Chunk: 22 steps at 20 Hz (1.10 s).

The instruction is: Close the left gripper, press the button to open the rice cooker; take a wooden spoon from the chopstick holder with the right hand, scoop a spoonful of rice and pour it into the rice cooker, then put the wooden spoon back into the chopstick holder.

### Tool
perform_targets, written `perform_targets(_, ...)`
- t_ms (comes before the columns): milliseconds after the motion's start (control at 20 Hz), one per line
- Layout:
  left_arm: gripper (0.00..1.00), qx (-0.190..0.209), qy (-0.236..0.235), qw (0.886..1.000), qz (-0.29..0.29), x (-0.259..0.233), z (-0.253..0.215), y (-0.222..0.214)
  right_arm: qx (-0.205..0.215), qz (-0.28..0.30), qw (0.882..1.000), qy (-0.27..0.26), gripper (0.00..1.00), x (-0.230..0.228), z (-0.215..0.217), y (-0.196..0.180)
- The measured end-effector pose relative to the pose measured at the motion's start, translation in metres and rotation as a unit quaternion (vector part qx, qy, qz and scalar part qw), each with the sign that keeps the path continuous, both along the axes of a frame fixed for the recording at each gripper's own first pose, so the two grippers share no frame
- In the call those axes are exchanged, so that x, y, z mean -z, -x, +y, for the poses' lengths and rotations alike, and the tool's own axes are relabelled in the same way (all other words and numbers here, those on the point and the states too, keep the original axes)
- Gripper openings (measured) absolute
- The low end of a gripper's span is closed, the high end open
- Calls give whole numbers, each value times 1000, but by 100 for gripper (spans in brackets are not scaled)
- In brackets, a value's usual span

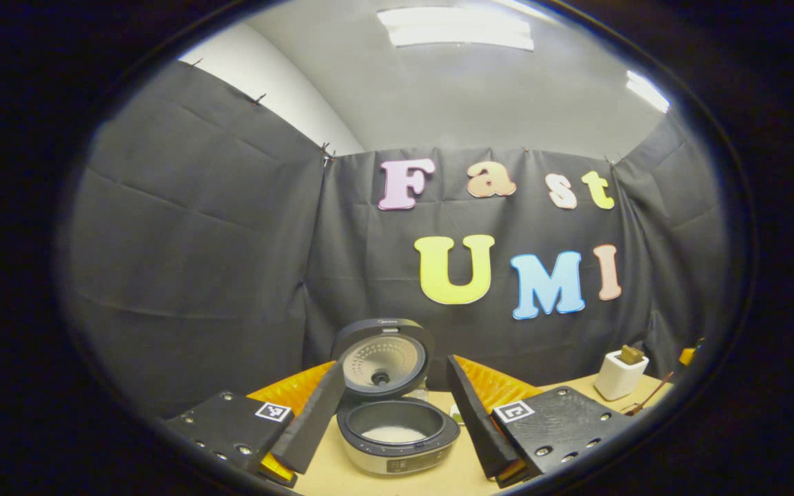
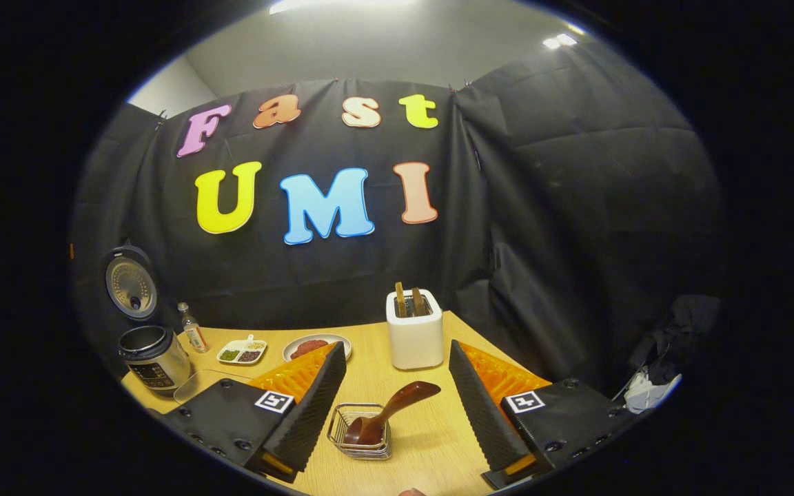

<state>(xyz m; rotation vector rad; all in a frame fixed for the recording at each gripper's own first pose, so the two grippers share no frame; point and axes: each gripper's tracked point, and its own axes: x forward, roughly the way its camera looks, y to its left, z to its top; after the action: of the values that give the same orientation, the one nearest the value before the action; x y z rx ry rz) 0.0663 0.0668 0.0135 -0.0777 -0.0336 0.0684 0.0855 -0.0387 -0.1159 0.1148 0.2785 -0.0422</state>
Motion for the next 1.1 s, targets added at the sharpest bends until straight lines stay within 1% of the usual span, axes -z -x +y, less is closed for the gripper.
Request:
perform_targets(50,87,-4,-3,1000,2,0,4,4,1,10,1000,-6,96,8,-1,-3)
perform_targets(100,87,-8,-6,1000,3,1,7,7,2,21,1000,-11,93,18,-1,-5)
perform_targets(150,87,-12,-10,1000,3,0,9,9,3,31,999,-15,98,26,-3,-8)
perform_targets(200,87,-15,-13,1000,4,-1,12,13,5,41,999,-19,98,35,-4,-10)
perform_targets(250,87,-18,-15,1000,4,-3,13,15,7,51,998,-23,92,43,-5,-11)
perform_targets(300,87,-20,-17,1000,4,-2,14,16,7,61,998,-29,98,52,-4,-12)
perform_targets(350,87,-21,-20,1000,5,-2,15,17,8,70,997,-36,98,59,-3,-14)
perform_targets(400,86,-22,-23,999,6,-2,16,17,7,79,996,-45,98,66,-1,-15)
perform_targets(450,87,-24,-26,999,7,-2,16,18,5,89,995,-55,93,73,2,-16)
perform_targets(500,87,-25,-28,999,9,-1,17,20,4,99,993,-66,98,80,5,-17)
perform_targets(600,87,-29,-33,999,12,0,19,21,3,117,989,-88,98,92,11,-19)
perform_targets(650,87,-31,-35,999,13,0,21,23,3,127,987,-97,89,97,13,-19)
perform_targets(700,87,-32,-37,999,13,0,23,23,2,134,985,-105,96,103,17,-21)
perform_targets(750,87,-34,-39,999,13,-1,25,23,0,140,984,-112,83,106,20,-22)
perform_targets(800,87,-37,-42,998,14,-1,26,24,-3,148,982,-119,88,112,23,-24)
perform_targets(850,87,-39,-46,998,16,-1,28,26,-5,155,980,-123,81,117,27,-25)
perform_targets(900,86,-42,-50,998,18,1,31,28,-7,160,979,-129,88,122,29,-25)
perform_targets(950,86,-44,-53,997,18,1,33,29,-5,165,977,-134,78,124,30,-26)
perform_targets(1000,87,-45,-55,997,19,0,35,30,-3,170,975,-140,72,131,31,-30)
perform_targets(1050,87,-46,-57,997,19,0,37,31,-3,175,973,-149,47,129,33,-27)
perform_targets(1100,87,-47,-58,997,19,0,39,33,-7,180,971,-155,36,132,38,-28)
